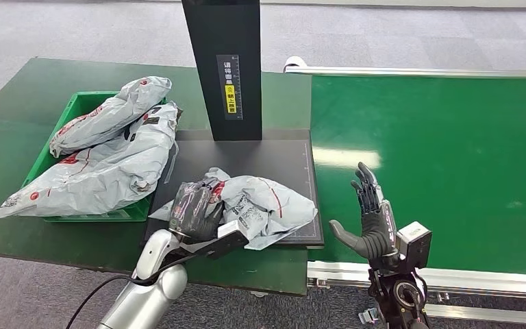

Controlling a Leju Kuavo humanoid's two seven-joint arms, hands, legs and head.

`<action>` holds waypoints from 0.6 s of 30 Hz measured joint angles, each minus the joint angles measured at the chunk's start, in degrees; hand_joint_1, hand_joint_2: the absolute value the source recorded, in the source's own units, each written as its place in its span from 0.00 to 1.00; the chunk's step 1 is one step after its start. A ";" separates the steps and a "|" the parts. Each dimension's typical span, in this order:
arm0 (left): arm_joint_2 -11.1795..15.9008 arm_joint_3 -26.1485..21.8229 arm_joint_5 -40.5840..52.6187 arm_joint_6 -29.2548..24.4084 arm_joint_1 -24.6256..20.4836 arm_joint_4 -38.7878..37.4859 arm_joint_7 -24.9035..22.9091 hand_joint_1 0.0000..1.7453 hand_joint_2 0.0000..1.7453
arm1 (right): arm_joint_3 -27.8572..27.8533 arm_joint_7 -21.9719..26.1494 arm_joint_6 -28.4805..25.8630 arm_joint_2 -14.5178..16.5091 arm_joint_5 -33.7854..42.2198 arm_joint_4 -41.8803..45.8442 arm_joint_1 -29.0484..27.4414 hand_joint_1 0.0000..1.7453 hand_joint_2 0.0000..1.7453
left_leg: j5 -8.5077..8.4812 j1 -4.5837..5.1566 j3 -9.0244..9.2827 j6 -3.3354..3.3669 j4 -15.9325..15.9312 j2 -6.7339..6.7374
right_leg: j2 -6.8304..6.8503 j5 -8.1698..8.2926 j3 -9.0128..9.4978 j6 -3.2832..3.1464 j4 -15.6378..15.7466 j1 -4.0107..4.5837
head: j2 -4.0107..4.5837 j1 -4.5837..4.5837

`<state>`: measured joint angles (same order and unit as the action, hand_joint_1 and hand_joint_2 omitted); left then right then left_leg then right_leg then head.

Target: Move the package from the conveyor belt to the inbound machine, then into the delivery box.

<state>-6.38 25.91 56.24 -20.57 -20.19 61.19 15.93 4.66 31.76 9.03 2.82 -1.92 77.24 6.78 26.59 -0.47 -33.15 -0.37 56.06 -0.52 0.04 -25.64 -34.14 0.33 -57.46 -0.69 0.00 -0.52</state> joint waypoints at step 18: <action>0.00 -0.05 -2.89 -2.20 0.56 1.91 3.39 1.00 1.00 | 0.00 0.04 -0.29 -0.13 0.37 0.00 0.27 0.00 1.00 | 0.00 0.00 -0.03 0.00 0.00 0.00 | 0.00 0.00 -0.04 0.00 0.00 0.00 | 0.00 0.00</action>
<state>-6.38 25.86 53.35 -22.77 -19.64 63.10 19.32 4.66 31.80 8.74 2.69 -1.55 77.24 7.04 26.59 -0.47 -33.18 -0.37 56.06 -0.52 0.04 -25.64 -34.18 0.33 -57.46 -0.69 0.00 -0.52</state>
